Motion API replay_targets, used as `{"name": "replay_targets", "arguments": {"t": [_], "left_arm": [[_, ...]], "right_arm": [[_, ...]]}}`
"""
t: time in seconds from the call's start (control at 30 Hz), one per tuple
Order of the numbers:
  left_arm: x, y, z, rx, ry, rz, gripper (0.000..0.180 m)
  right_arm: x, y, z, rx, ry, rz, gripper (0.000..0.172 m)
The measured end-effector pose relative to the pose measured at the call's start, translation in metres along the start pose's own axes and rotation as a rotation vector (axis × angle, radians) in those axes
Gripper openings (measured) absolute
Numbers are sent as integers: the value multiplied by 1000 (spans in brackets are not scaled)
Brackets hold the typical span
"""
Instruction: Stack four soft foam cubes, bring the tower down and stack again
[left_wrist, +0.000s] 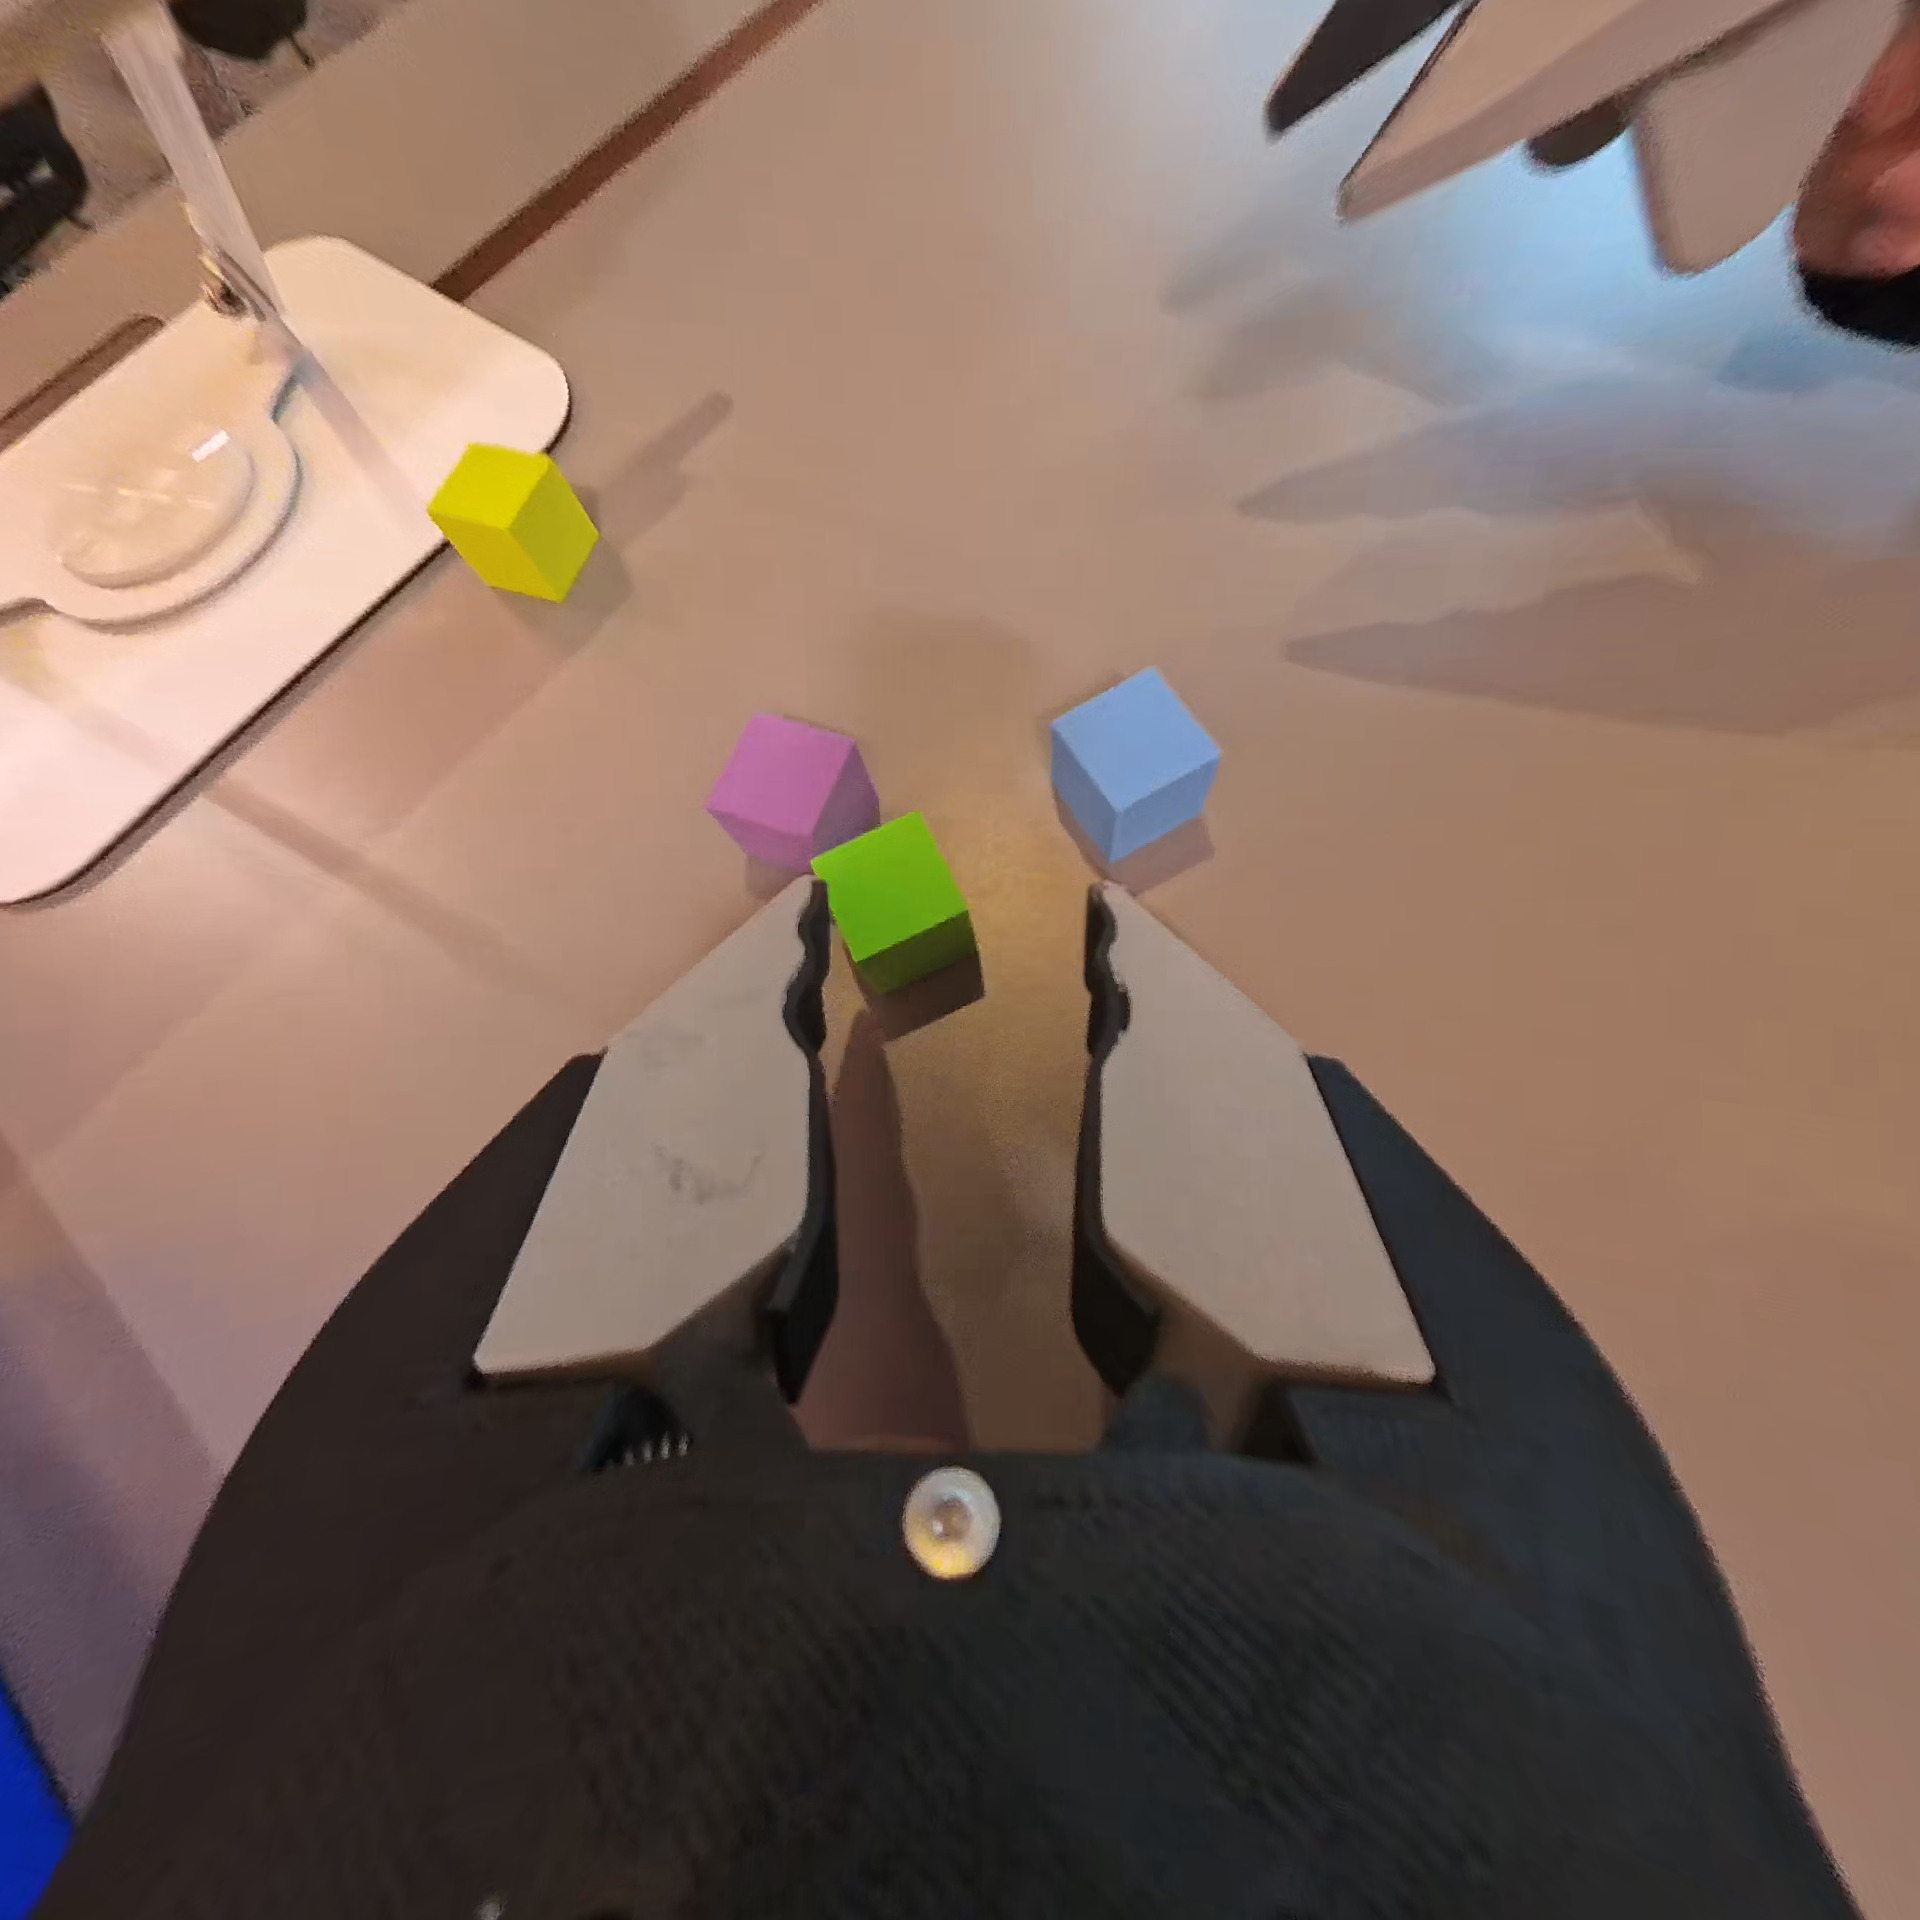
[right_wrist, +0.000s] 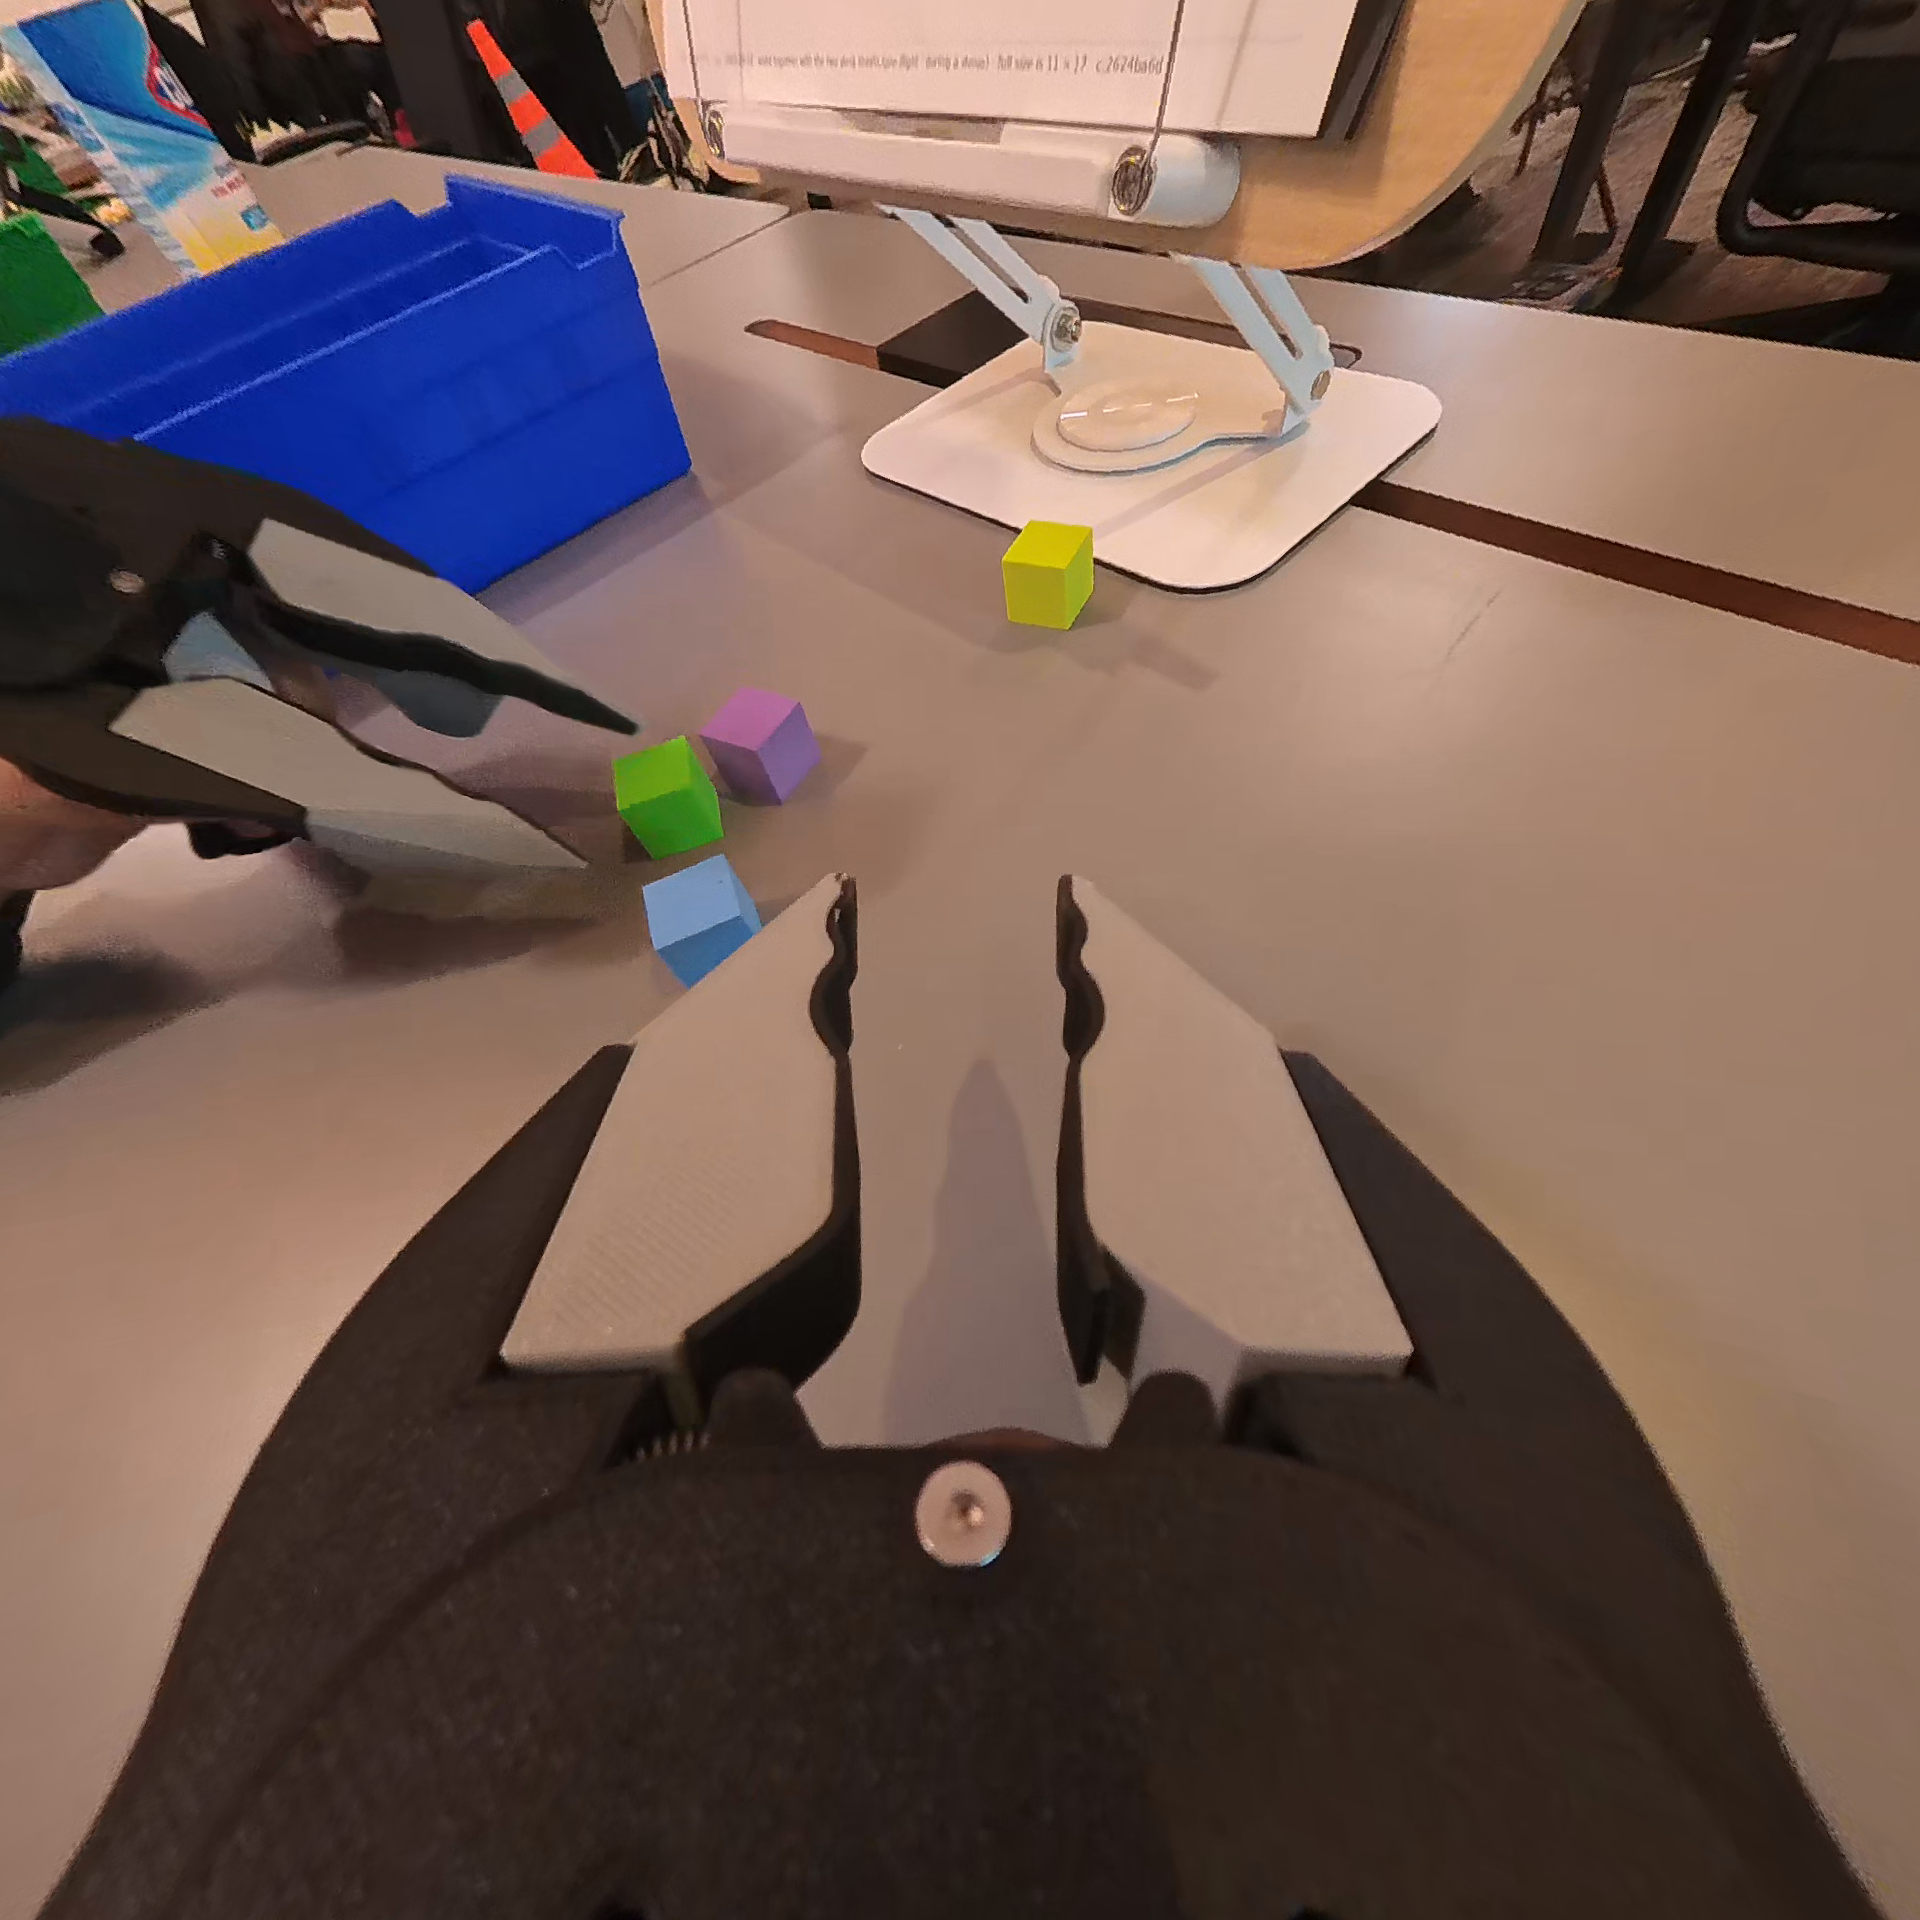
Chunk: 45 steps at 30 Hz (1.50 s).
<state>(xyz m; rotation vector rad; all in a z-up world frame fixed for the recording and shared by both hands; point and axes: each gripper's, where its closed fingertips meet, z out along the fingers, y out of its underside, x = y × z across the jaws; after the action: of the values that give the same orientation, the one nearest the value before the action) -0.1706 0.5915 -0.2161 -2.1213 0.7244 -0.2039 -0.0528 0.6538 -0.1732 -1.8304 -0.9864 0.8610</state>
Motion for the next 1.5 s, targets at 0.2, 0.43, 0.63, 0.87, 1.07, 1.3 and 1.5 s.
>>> {"name": "replay_targets", "arguments": {"t": [0.2, 0.43, 0.63, 0.87, 1.07, 1.3, 1.5], "left_arm": [[21, -20, -2, 65, 64, -13, 43], [42, -20, 26, 1, 69, -4, 43], [46, -15, 37, -48, 54, -26, 36], [56, -4, 26, -80, 133, 115, 26], [53, 18, -1, -124, 229, 272, 25], [49, 30, -16, -136, 259, 398, 25], [54, 34, -20, -151, 271, 446, 25]], "right_arm": [[-2, -3, -2, 9, -7, -2, 36], [-6, -10, -6, 33, -12, -9, 35], [-8, -11, -7, 36, -18, -9, 35], [-9, -13, -9, 42, -23, -9, 35], [-11, -11, -8, 35, -31, -10, 35], [-14, -10, -6, 25, -36, -18, 36], [-14, -7, -4, 14, -40, -17, 36]]}}
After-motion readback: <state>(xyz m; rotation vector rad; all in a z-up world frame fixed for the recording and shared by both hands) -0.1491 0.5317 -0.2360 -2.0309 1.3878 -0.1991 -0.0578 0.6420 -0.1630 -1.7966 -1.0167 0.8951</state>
